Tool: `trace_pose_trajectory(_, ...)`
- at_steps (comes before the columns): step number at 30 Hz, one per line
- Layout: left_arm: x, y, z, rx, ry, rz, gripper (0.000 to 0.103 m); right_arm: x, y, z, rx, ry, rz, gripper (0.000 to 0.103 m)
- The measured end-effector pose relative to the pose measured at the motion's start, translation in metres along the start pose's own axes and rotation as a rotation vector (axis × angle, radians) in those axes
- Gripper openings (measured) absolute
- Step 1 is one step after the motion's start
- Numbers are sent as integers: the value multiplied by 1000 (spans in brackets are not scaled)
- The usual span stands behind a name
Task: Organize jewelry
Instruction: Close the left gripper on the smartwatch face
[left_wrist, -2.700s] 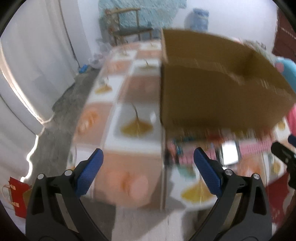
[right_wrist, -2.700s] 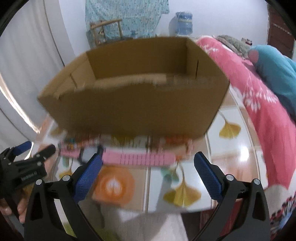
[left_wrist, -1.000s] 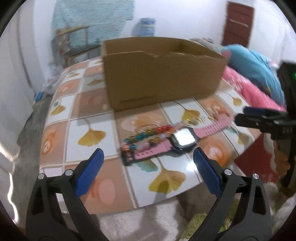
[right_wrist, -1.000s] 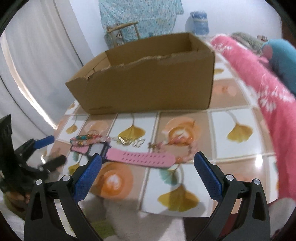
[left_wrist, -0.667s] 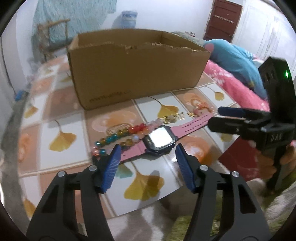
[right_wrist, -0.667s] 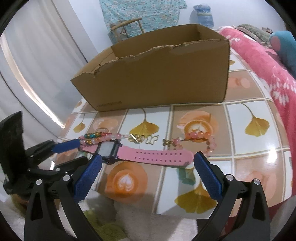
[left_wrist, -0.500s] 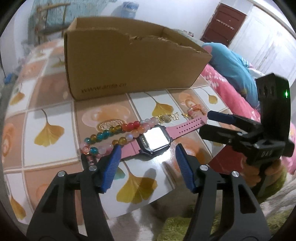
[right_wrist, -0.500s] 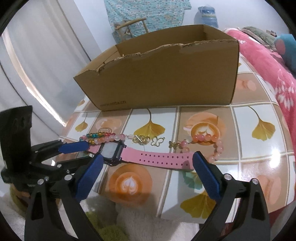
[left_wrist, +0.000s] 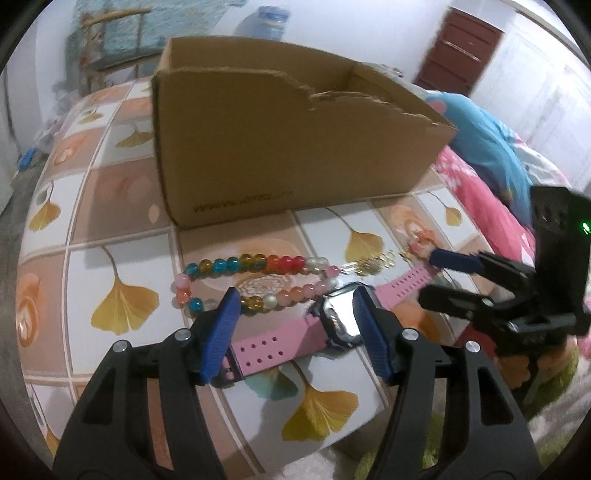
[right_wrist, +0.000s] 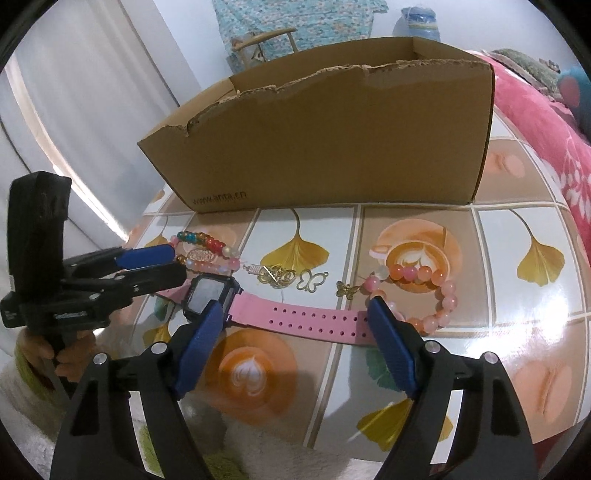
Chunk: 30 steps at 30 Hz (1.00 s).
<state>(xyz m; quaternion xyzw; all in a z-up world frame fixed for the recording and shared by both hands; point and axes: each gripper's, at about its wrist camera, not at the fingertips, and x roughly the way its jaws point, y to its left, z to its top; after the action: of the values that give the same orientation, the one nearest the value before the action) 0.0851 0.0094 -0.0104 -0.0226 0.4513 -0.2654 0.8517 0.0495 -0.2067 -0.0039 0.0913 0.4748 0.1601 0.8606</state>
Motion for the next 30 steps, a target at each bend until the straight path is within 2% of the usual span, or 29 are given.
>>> trace_pose_trajectory(3,-6,-10,-5,93,16,4,60,2,1,1,-15,3,-3,79)
trace_pose_trajectory(7,-1,-26,-13,215,50,72,60,1,2,1,-24,1,1,79)
trace_pose_trajectory(9,3,-32,-15,253,57,74,60,1,2,2,-27,-2,5,79)
trace_pose_trajectory(12,10,-40,-15,286,57,47,60,-2,2,1,-28,-1,-1,79)
trace_pose_trajectory(24,27,-48,-17,377,68,75,61,-25,1,-3,-12,-30,-24,79)
trace_pose_trajectory(30,27,-47,-16,383,58,59,59,-28,5,-4,-6,-28,-32,79)
